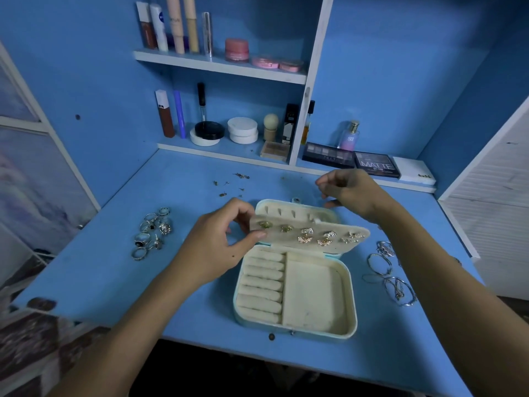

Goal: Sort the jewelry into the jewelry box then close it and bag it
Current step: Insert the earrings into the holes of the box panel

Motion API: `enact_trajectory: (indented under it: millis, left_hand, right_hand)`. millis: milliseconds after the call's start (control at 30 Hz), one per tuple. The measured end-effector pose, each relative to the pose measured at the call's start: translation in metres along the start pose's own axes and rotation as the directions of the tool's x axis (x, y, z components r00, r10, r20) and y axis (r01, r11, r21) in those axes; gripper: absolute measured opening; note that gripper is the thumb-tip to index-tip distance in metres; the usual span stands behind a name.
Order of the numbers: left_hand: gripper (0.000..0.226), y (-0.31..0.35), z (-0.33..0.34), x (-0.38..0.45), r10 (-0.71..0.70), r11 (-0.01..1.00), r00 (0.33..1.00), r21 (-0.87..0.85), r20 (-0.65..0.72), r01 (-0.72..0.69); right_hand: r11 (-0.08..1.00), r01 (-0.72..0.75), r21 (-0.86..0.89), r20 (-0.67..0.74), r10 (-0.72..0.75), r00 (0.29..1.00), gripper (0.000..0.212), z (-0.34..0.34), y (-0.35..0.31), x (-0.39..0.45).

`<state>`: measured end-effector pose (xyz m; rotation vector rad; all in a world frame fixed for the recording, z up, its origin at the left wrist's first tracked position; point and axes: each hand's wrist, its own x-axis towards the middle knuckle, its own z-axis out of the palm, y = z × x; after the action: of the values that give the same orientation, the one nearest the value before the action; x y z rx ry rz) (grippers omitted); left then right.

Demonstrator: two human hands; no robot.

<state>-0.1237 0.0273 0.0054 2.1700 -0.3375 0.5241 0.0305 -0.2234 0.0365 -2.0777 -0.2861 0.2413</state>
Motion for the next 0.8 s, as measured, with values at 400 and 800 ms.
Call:
enact_trajectory:
  millis: [400,800]
  left_hand:
    - [0.018,-0.014,0.004,-0.023,0.225,0.974,0.968,0.049,-0.111,-0.221]
    - [0.017,-0.020,0.007,-0.022,0.402,0.905,0.911,0.194,-0.096,-0.379]
  right_hand:
    - [0.998,0.061,0.027,0.322,-0.067,0.944,0.021,0.027,-0.044,-0.030]
    - [0.975,0.193,-0.111,0.539,-0.104,0.836,0.019,0.056,-0.083,-0.059]
